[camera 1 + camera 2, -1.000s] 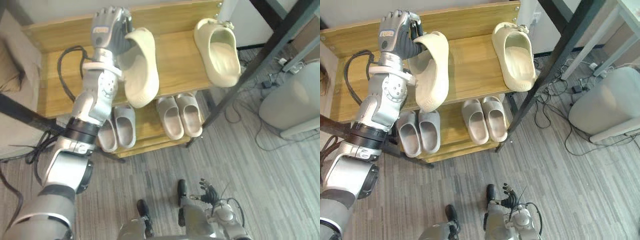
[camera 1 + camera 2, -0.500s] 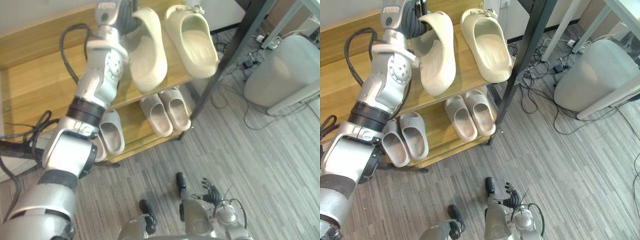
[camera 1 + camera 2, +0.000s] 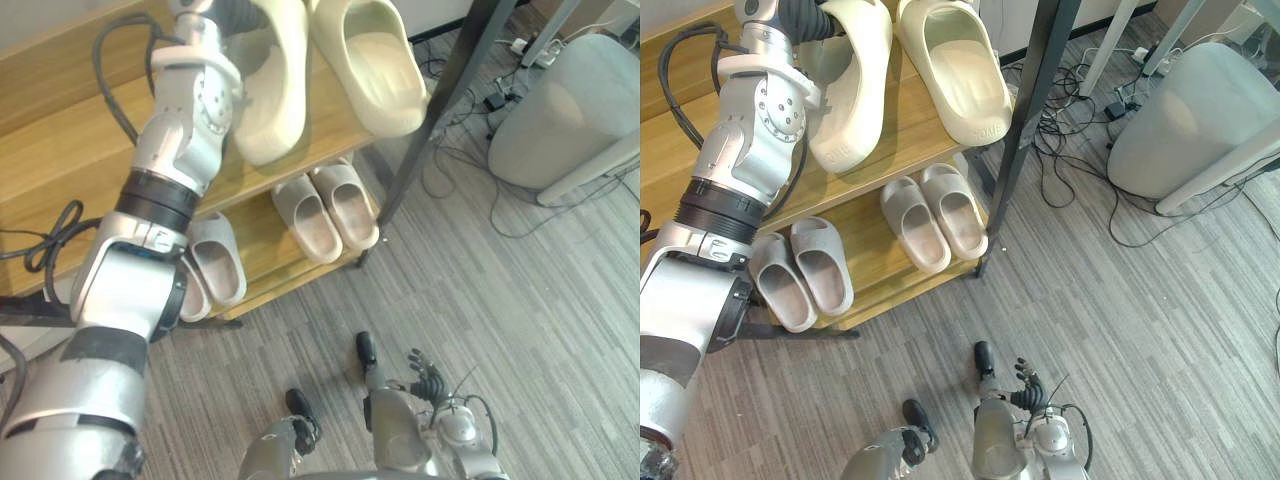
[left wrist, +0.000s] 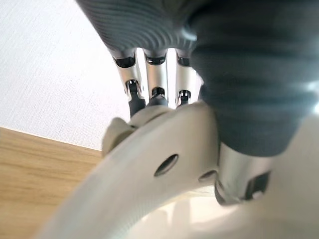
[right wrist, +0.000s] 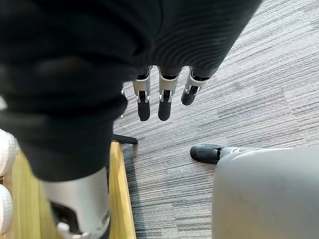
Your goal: Organize the slippers on the shoe rack
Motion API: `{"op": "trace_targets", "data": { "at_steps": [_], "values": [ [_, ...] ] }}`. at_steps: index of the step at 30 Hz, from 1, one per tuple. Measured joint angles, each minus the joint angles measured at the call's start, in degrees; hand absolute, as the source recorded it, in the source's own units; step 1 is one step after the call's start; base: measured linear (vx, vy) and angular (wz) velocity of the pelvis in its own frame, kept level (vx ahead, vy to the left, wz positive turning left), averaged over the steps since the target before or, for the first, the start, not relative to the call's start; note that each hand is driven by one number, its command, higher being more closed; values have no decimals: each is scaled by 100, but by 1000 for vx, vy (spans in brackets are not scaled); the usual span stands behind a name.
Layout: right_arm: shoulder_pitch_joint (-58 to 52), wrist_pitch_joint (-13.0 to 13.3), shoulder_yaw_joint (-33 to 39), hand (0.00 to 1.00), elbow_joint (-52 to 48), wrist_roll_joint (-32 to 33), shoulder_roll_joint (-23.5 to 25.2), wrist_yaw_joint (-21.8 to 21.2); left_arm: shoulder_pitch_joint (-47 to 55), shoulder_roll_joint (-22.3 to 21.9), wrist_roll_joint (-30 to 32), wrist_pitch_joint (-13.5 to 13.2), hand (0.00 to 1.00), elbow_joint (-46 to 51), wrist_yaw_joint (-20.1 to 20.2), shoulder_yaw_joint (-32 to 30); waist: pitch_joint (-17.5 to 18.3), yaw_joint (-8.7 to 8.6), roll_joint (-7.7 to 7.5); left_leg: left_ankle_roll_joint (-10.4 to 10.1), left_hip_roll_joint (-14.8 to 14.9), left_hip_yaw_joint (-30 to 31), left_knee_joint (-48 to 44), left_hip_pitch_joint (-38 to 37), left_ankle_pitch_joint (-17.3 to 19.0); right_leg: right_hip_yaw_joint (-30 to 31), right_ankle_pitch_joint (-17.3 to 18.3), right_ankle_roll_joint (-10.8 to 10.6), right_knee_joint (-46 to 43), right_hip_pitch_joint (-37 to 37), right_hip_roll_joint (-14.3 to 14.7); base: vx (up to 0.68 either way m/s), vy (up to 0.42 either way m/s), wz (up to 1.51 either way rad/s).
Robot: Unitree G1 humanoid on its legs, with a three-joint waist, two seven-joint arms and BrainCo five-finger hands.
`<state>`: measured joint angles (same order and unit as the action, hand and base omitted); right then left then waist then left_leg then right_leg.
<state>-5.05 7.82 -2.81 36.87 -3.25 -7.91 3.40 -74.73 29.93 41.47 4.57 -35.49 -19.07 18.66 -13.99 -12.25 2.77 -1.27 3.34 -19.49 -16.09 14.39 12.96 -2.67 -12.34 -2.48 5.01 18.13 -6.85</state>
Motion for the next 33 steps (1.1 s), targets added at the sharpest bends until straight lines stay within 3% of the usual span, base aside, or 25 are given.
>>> {"op": "trace_targets", "data": {
  "at_steps": [18, 27, 33],
  "values": [
    [-59, 12, -27, 0, -9, 90, -17, -1, 79, -607, -353, 1, 0, 91, 5, -200, 0, 27, 5, 32, -64, 290, 37, -101, -40, -272, 17, 21, 5, -235, -43, 6, 36, 7],
    [-87, 7, -86, 0, 3, 87, -118, 1, 756, -1077, -562, -7, 0, 923, -96, -318, 30, 65, 70, 40, -141, 443, 238, -276, -170, -392, 56, 14, 6, -415, -103, -17, 33, 9],
    [-116, -9, -80, 0, 16, 75, -131, 4, 1257, -1305, -696, -36, 0, 1684, -99, -419, 39, 189, 84, -8, -194, 485, 608, -456, -388, -467, 67, 11, 5, -452, -122, -10, 12, 4]
  ]
}}
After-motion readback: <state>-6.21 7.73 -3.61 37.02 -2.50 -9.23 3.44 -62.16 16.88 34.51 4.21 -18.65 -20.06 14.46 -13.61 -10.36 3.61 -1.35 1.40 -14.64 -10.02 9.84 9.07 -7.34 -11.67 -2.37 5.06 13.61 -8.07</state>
